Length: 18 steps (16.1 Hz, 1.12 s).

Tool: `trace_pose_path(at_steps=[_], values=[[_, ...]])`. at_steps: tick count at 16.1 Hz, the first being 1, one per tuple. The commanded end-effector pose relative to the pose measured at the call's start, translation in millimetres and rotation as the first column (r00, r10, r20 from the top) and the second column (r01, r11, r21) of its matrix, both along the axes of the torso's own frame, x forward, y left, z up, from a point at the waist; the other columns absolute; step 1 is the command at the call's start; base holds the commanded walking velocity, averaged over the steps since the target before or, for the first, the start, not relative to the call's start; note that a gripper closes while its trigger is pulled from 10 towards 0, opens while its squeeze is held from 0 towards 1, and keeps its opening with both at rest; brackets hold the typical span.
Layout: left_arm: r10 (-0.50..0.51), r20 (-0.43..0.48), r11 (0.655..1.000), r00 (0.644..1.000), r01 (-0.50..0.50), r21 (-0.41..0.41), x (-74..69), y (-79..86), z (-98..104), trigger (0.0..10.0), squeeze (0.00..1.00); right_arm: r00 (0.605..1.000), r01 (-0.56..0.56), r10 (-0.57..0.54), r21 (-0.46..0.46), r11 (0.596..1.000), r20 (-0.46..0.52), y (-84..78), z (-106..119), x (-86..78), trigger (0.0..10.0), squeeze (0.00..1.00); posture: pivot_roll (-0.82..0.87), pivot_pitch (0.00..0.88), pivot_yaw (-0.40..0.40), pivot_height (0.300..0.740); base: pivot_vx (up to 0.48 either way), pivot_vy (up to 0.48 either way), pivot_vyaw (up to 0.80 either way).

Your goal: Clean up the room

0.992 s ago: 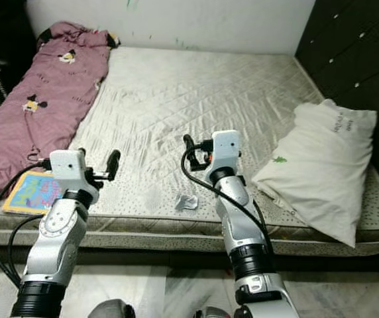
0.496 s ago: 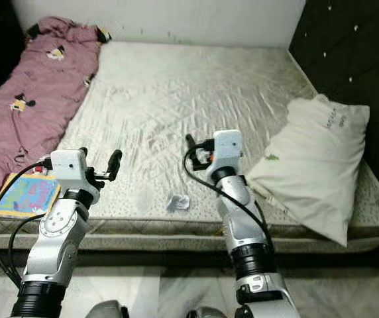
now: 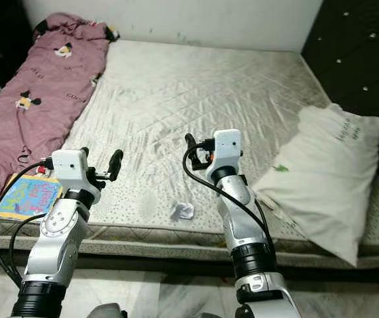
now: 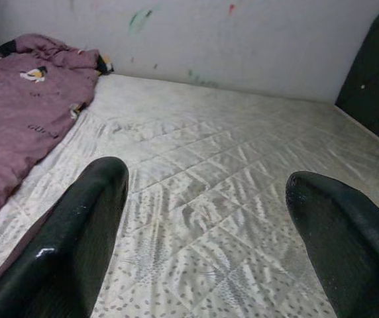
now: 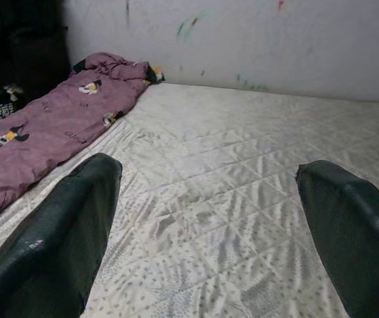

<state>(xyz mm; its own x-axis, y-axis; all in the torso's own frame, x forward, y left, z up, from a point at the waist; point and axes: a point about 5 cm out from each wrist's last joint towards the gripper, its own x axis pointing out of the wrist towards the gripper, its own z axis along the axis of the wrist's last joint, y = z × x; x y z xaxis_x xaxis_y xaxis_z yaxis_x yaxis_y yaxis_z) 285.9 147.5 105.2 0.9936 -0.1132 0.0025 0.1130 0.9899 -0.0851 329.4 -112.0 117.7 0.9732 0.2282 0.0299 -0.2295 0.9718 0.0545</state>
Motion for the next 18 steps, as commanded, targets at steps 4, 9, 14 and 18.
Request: trace_pose_path(at_steps=[4,9,14,18], values=[[-0.019,0.018,1.0,1.0,0.019,-0.006,-0.1,-0.3,4,10.0,0.0,1.0,0.014,-0.014,-0.002,1.0,0.0,-3.7,1,3.2,10.0,0.0,0.06,0.0,-0.059,0.74,0.219,0.0,0.0],[-0.008,-0.002,1.0,1.0,0.008,0.0,0.2,0.0,2,10.0,0.0,1.0,0.026,-0.026,-0.003,1.0,-0.003,-5.8,1,3.8,10.0,0.0,0.06,0.0,-0.053,0.74,0.301,0.0,0.0],[0.01,-0.011,1.0,1.0,-0.01,-0.005,1.3,0.5,0,10.0,0.0,0.999,0.04,-0.04,-0.007,0.999,-0.004,-10.4,0,4.0,10.0,0.0,0.05,0.0,-0.041,0.74,0.0,0.0,-0.55],[0.053,-0.043,0.998,0.998,-0.052,0.023,-5.5,5.1,-7,10.0,0.0,0.997,0.075,-0.075,-0.012,0.997,-0.007,-20.1,-5,-1.4,10.0,0.0,0.03,0.0,-0.009,0.74,0.0,0.0,-0.13]])
